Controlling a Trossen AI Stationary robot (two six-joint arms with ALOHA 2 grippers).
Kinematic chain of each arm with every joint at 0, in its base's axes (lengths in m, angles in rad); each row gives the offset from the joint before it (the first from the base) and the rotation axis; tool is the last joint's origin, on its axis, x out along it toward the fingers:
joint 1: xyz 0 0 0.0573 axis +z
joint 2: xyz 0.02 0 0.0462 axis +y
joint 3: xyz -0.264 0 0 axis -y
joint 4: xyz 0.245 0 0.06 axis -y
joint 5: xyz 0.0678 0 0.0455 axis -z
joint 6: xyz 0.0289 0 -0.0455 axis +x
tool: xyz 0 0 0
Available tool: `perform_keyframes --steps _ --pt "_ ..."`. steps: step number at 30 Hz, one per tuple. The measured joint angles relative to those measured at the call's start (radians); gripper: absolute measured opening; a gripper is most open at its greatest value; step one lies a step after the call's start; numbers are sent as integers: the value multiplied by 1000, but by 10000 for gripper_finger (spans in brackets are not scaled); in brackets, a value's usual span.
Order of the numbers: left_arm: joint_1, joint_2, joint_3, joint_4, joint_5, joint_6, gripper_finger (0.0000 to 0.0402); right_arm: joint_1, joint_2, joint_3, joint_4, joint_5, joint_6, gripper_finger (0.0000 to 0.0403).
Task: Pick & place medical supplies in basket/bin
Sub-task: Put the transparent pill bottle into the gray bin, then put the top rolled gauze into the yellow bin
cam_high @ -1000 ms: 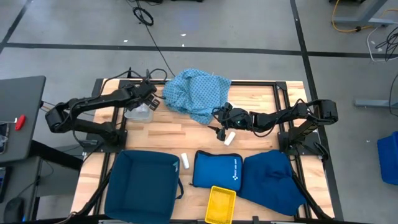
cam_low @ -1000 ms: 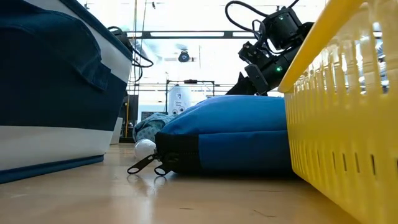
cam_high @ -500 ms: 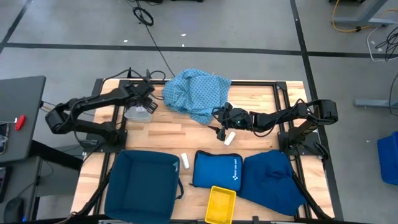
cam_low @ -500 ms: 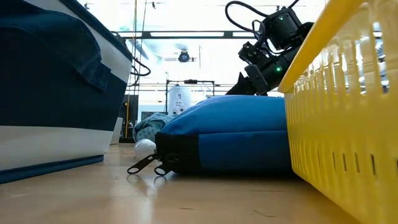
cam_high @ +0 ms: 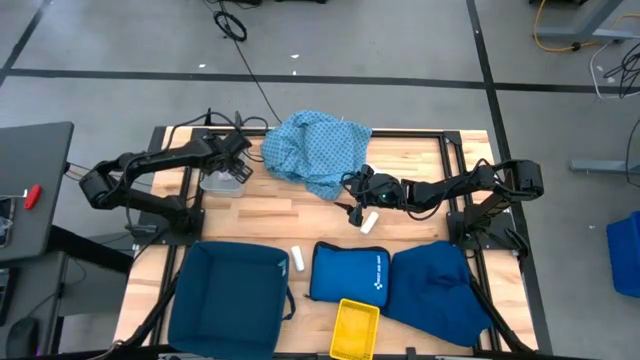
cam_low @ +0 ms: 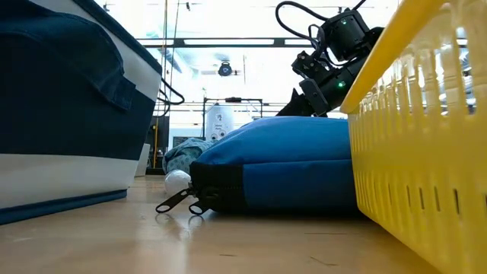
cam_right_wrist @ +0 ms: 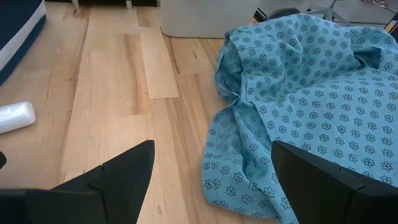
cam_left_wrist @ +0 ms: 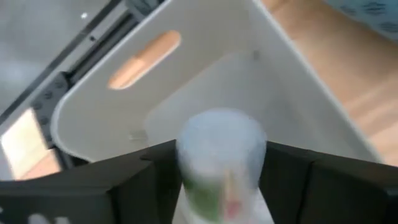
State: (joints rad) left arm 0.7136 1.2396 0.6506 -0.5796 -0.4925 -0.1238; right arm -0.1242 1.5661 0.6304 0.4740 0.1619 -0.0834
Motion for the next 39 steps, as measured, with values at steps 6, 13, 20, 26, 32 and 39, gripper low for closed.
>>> perform_keyframes --steps 6,13,20,26,32,39 --pt "0 0 0 9 -12 6 247 0 0 0 0 0 0 334" --pt "0 0 0 60 -12 28 297 0 0 0 0 0 0 334" --pt "-13 -26 0 159 18 75 298 0 0 0 0 0 0 334" --pt "-83 -85 0 344 161 142 298 -9 0 0 -1 0 5 334" --pt "-170 -138 0 566 339 211 298 -18 0 0 -38 5 16 334" --pt "-243 -190 0 689 473 277 298 -20 0 0 -58 22 19 334"
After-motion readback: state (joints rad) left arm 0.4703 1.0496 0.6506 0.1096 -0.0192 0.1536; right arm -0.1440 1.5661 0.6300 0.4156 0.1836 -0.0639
